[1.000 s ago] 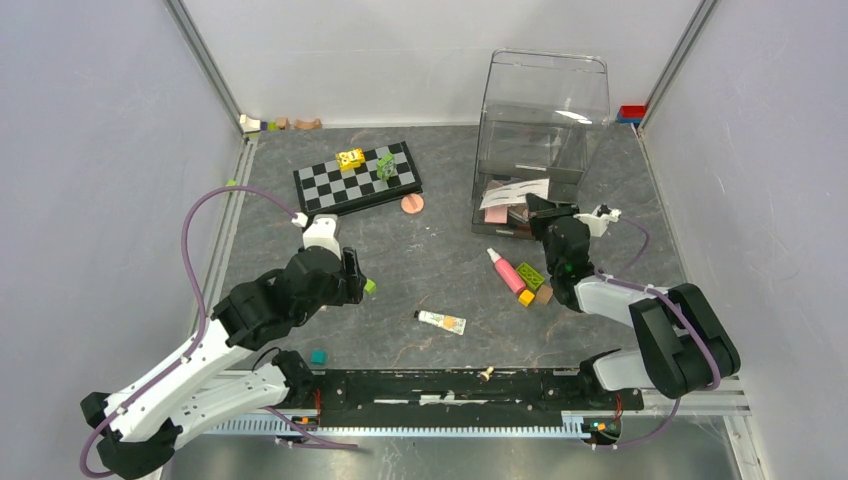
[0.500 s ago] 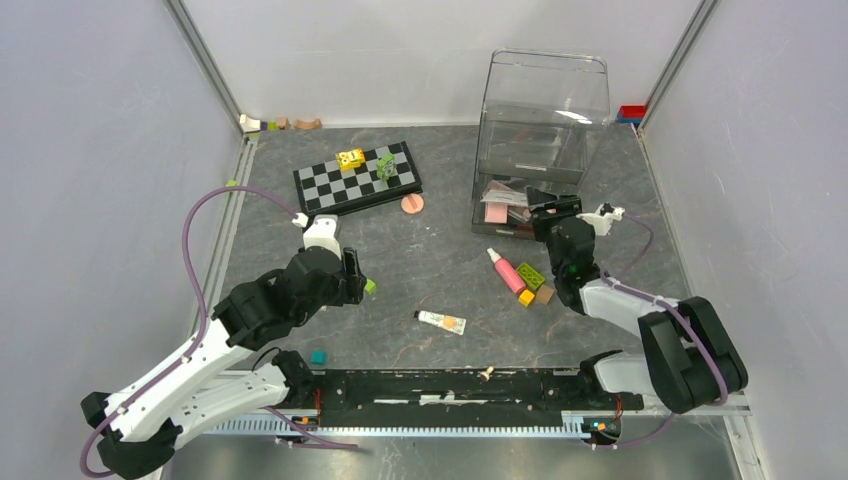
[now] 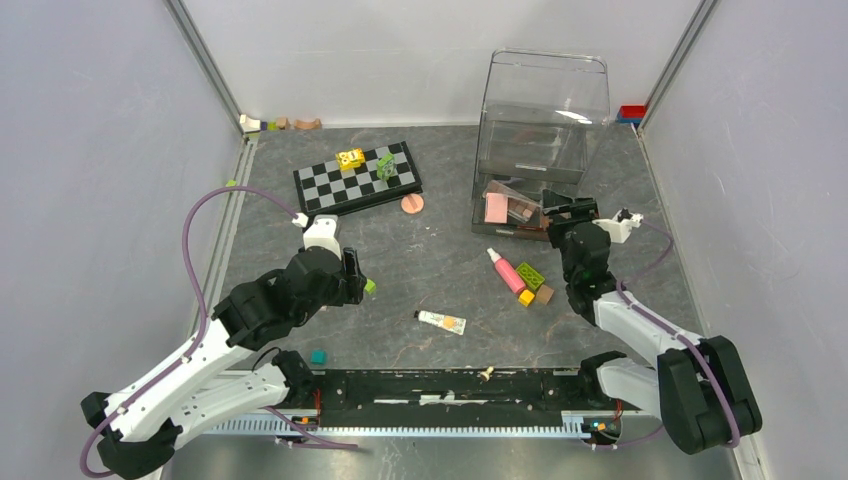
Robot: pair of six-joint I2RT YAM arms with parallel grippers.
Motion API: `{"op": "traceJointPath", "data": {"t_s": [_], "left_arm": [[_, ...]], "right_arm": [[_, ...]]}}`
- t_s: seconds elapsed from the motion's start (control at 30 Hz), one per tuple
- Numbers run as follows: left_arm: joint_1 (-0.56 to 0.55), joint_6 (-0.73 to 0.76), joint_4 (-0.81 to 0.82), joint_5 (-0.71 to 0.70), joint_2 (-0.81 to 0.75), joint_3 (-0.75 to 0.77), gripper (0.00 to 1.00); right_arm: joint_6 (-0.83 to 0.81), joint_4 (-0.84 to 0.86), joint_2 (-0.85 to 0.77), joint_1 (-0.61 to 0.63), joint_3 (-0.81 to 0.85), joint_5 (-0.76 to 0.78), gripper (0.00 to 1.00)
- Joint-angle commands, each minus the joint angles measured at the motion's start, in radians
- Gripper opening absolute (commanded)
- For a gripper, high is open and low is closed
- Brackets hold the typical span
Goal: Organize the makeup
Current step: Place the makeup in the drawer.
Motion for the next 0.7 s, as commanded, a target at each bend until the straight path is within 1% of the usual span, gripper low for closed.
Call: {"op": "traceJointPath", "data": {"t_s": [0.0, 0.27, 0.47, 0.53, 0.67], "left_arm": [[0.004, 0.034, 0.03, -0.02, -0.009, -0.006, 0.64], [0.003, 0.034, 0.033, -0.019, -0.007, -0.01, 0.64], [0.004, 0.035, 0.036, -0.016, 0.001, -0.01, 0.64], [0.003, 0.035, 0.035, -0.015, 0.002, -0.01, 0.64], [0.004, 0.036, 0.036, -0.016, 0.0, -0.01, 0.64]], "right_arm": [[-0.027, -0.064, -0.013, -0.031, 0.003, -0.026, 0.76], [-0.063, -0.077, 0.002, -0.057, 0.028, -0.181, 0.75], [-0.064, -0.071, 0.019, -0.082, 0.05, -0.306, 0.77], [-0.065, -0.062, 0.041, -0.088, 0.064, -0.335, 0.77], [-0.073, -0.081, 0.136, -0.111, 0.128, -0.393, 0.76]]}}
